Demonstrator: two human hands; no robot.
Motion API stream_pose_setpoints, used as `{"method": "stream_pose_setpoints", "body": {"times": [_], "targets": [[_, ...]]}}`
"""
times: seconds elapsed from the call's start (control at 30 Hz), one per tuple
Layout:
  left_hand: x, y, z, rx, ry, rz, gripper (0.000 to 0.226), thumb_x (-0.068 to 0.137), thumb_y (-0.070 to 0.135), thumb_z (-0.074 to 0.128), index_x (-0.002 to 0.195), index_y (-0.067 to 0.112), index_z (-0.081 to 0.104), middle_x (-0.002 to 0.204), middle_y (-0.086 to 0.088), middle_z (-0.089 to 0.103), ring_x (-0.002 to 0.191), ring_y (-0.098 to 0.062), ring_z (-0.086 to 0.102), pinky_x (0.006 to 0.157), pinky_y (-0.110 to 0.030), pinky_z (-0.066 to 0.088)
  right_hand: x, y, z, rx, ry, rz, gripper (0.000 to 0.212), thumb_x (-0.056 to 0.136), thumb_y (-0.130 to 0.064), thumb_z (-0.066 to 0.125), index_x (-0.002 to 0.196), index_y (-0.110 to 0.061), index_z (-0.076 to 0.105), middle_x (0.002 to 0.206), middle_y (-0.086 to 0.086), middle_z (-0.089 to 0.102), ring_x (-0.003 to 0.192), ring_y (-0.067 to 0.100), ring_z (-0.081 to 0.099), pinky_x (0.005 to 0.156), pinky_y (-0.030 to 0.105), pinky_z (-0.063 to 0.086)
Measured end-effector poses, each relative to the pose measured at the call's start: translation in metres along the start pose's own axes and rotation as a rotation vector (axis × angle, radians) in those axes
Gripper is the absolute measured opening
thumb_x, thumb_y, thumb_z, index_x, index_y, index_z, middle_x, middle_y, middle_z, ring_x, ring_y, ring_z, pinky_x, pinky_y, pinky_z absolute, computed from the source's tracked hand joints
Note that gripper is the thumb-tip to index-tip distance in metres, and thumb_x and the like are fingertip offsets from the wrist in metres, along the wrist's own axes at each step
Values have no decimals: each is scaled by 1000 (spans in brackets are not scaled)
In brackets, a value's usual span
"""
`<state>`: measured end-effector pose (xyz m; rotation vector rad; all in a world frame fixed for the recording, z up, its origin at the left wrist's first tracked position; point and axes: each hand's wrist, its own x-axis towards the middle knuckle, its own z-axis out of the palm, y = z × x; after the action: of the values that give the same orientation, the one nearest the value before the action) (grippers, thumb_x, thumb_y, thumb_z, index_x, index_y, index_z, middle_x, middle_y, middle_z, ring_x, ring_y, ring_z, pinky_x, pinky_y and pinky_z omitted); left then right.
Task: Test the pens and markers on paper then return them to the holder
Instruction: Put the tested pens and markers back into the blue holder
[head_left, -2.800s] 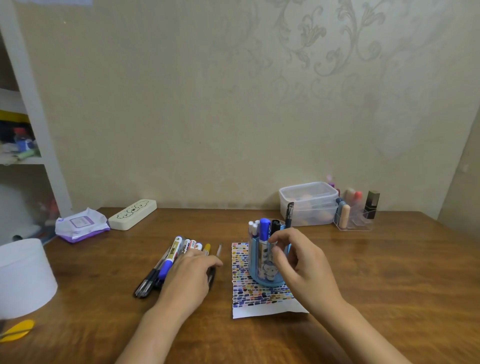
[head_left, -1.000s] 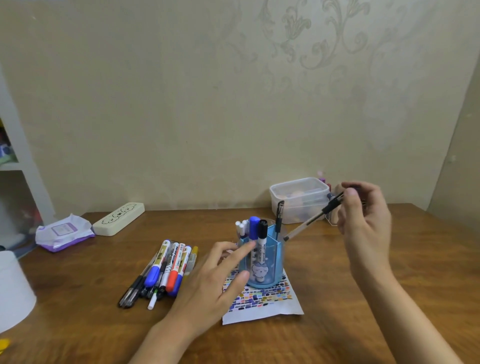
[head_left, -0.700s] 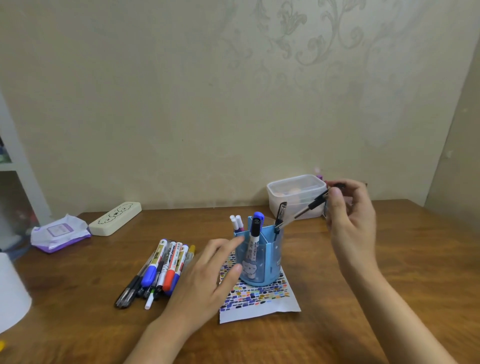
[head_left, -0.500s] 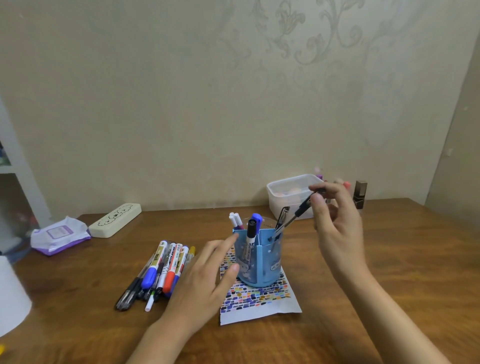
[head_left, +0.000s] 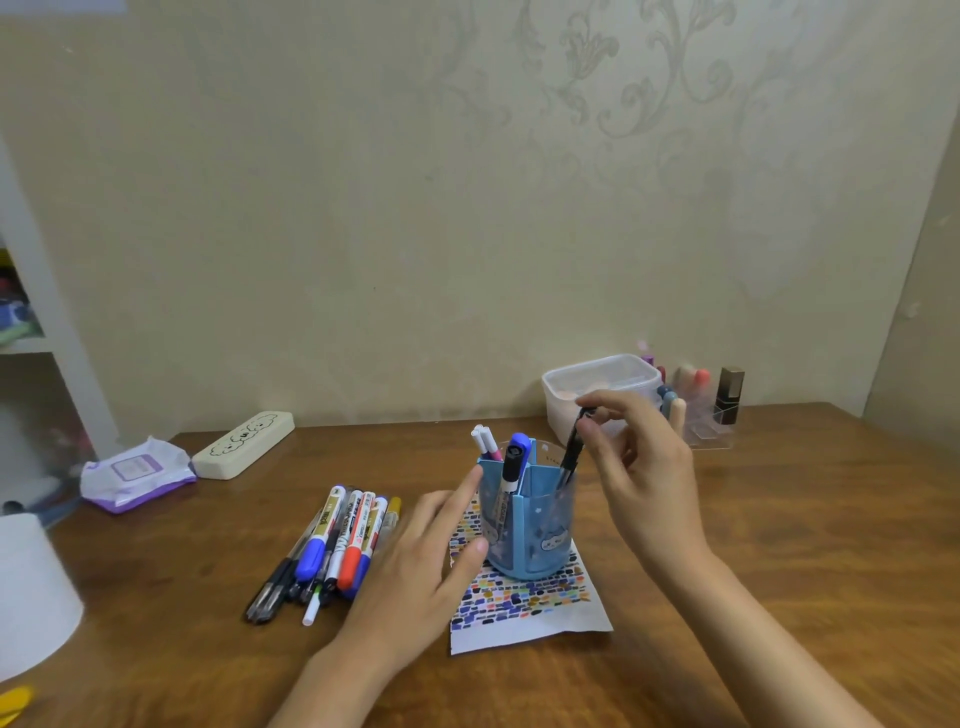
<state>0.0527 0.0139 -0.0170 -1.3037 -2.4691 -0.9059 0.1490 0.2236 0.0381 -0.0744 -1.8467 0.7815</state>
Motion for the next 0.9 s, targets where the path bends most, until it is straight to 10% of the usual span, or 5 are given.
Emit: {"method": "stream_pose_setpoints", "body": {"times": [0.57,0.9], "targets": [[0,5,-9,8,-68,-28,64,102,54,34,147,61,-11,141,29,29,128,7,32,102,-26,40,-13,-1,3,-184,-17,0,27,92,-18,66,116,-29,63,108,-18,41,64,9,54,61,29,53],[-4,-43,-35,319,39,-246,40,97,14,44,123,37,65,125,18,58,124,-10,41,108,-27,32,-48,-26,23,-30,-269,-95,20,94,-8,60,98,-27,64,94,-18,51,69,8,55,58,15,38]]}}
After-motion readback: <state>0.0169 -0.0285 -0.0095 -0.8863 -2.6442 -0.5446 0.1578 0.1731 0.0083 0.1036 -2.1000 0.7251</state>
